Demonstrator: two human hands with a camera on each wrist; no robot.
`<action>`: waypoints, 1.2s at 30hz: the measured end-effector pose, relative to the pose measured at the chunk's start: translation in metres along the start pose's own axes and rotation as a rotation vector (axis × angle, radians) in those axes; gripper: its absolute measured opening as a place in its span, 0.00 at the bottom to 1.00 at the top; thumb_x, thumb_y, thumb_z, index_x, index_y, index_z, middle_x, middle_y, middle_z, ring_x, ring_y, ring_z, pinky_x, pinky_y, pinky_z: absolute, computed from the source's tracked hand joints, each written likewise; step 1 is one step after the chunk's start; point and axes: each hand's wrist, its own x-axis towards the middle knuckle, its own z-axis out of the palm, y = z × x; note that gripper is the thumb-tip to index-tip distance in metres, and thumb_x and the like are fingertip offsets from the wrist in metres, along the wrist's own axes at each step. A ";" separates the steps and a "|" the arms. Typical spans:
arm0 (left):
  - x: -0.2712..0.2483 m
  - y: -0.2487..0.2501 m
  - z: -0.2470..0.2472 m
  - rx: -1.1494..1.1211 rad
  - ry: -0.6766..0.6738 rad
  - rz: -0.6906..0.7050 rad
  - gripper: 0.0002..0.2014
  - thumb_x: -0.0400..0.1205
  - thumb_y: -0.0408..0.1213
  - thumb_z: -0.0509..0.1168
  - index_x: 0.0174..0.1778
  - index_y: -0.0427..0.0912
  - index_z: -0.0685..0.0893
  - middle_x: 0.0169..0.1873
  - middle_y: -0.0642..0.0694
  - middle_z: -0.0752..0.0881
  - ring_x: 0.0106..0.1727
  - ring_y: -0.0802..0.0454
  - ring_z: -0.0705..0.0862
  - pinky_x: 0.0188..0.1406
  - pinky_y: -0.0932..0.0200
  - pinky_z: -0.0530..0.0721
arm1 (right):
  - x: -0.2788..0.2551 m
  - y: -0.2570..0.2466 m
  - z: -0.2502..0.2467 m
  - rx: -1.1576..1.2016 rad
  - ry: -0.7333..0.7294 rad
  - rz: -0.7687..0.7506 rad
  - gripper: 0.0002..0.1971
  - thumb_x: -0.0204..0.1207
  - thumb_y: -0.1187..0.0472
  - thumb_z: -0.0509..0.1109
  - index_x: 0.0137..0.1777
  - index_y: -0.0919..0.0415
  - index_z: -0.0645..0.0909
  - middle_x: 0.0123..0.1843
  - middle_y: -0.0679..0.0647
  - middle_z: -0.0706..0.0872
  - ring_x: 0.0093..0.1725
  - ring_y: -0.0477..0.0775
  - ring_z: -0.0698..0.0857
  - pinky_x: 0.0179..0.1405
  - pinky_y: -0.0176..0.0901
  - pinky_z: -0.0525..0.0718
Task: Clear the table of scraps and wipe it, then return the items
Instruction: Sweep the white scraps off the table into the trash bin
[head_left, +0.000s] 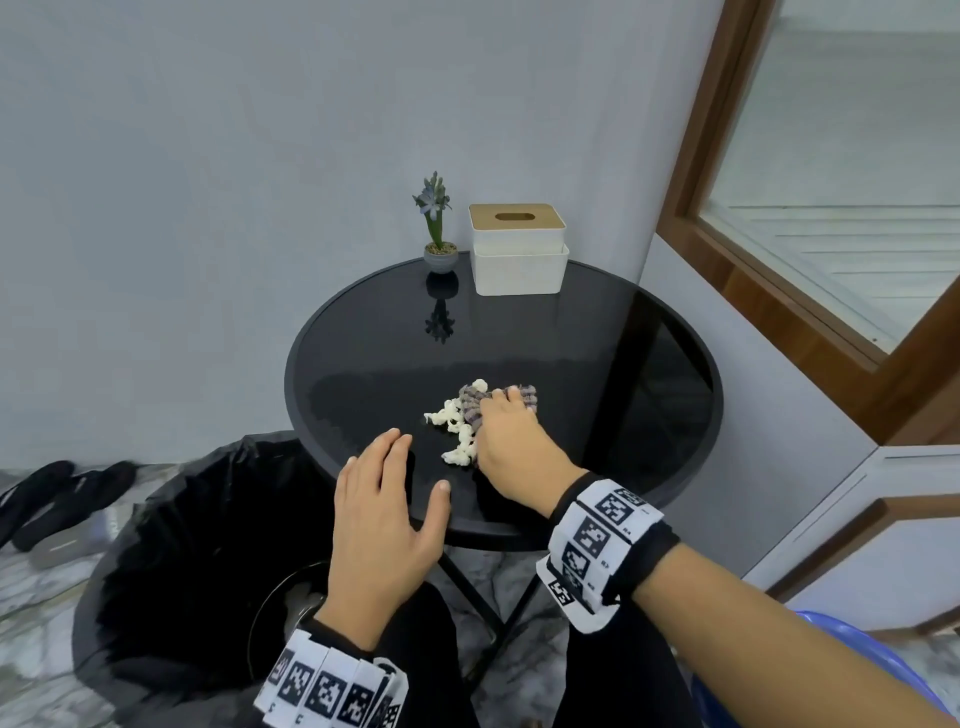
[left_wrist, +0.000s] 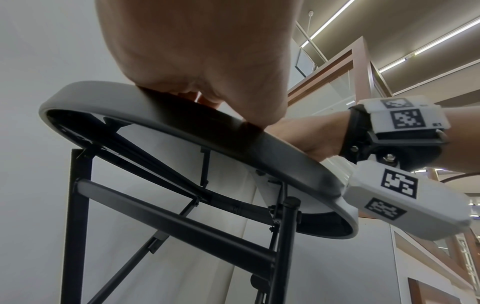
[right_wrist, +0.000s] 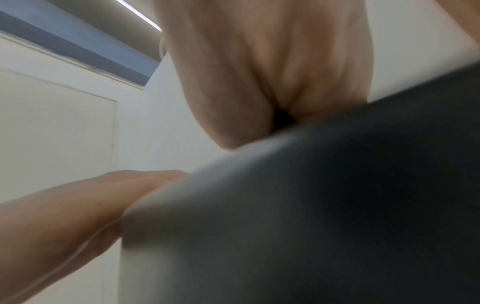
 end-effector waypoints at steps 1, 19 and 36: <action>0.000 0.000 0.000 -0.003 0.001 0.000 0.31 0.81 0.55 0.59 0.75 0.37 0.75 0.76 0.44 0.75 0.77 0.47 0.72 0.81 0.47 0.59 | 0.000 0.003 -0.006 0.055 0.026 0.001 0.15 0.78 0.67 0.59 0.64 0.70 0.72 0.66 0.66 0.75 0.68 0.66 0.73 0.64 0.47 0.72; -0.002 0.000 0.002 -0.040 0.028 -0.004 0.30 0.82 0.55 0.59 0.75 0.38 0.76 0.75 0.45 0.75 0.77 0.49 0.72 0.83 0.49 0.57 | 0.002 0.025 -0.034 -0.091 0.009 0.113 0.27 0.75 0.45 0.64 0.61 0.70 0.74 0.61 0.65 0.80 0.65 0.65 0.73 0.68 0.52 0.69; -0.003 0.000 0.003 -0.068 0.035 -0.003 0.30 0.82 0.55 0.58 0.75 0.40 0.76 0.76 0.47 0.75 0.78 0.51 0.70 0.83 0.53 0.55 | 0.049 0.035 -0.053 0.231 -0.107 0.064 0.21 0.81 0.63 0.52 0.71 0.54 0.75 0.61 0.61 0.84 0.56 0.57 0.80 0.54 0.43 0.75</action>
